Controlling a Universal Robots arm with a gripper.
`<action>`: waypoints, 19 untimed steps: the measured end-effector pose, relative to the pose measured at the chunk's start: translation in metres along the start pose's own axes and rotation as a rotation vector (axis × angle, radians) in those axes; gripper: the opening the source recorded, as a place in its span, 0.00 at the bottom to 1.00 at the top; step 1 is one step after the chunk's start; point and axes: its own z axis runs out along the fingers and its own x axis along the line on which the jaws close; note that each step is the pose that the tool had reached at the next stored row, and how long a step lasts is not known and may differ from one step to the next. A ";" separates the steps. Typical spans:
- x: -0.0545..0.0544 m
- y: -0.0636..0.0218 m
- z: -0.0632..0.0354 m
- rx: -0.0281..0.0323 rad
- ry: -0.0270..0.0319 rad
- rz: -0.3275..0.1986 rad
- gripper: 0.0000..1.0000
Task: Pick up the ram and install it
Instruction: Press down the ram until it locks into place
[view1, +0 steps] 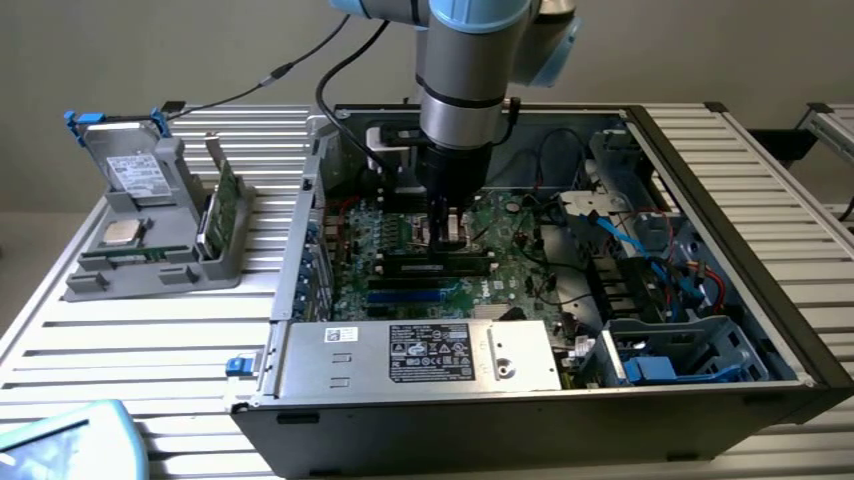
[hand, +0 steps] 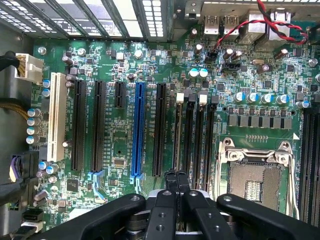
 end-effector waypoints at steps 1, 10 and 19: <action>0.000 0.0000 0.0000 0.0000 0.0000 0.000 0.11; 0.000 0.0000 -0.0001 -0.0005 0.0054 0.000 0.11; 0.000 0.0000 -0.0006 -0.0006 0.0066 0.000 0.18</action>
